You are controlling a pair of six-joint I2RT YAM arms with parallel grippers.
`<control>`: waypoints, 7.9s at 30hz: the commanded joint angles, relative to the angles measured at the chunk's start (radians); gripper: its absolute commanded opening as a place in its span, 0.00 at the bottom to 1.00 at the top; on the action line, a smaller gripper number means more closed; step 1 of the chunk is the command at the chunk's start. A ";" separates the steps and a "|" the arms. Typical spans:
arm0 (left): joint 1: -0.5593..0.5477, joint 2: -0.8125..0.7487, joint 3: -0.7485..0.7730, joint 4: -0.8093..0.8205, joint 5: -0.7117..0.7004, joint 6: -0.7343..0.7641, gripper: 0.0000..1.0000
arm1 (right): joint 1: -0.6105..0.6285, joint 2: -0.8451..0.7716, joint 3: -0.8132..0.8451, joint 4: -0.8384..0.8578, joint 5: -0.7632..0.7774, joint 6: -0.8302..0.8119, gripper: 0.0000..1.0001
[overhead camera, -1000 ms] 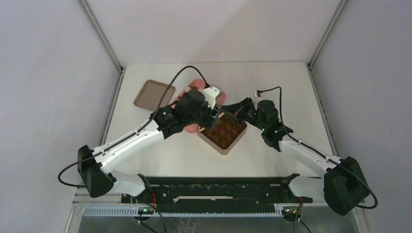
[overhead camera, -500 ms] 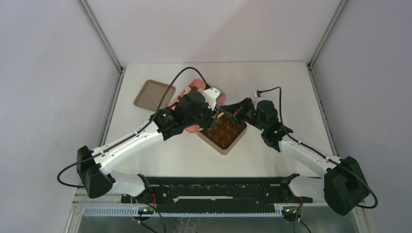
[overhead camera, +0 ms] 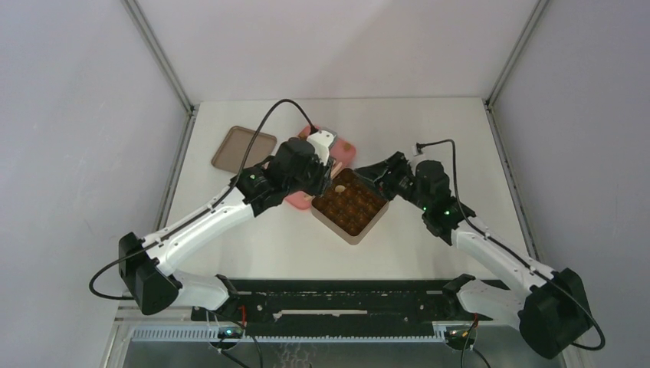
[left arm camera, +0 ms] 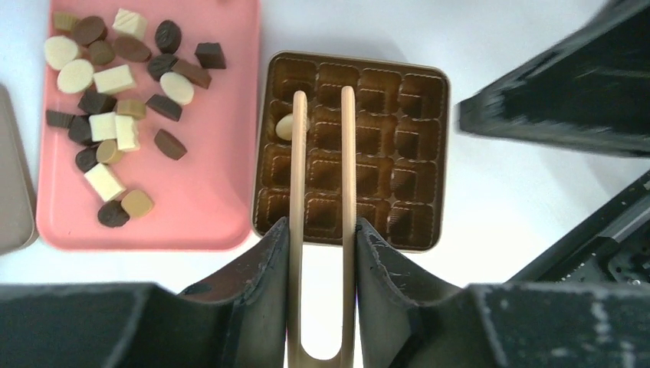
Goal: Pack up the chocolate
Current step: Adjust the clamp, then pick up the fake chocolate from the plate, then place the fake chocolate in the packing box, then pick up the fake chocolate from the plate.
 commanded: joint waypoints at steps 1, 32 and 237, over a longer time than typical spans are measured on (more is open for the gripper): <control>0.034 -0.022 -0.007 -0.033 -0.022 -0.028 0.38 | -0.058 -0.105 0.001 -0.108 0.028 -0.133 0.54; 0.378 0.439 0.249 -0.378 0.110 -0.083 0.46 | -0.482 -0.719 0.106 -0.814 0.593 -0.995 0.96; 0.575 0.742 0.422 -0.626 0.114 0.044 0.44 | -0.418 -0.853 0.018 -0.770 0.659 -1.031 0.98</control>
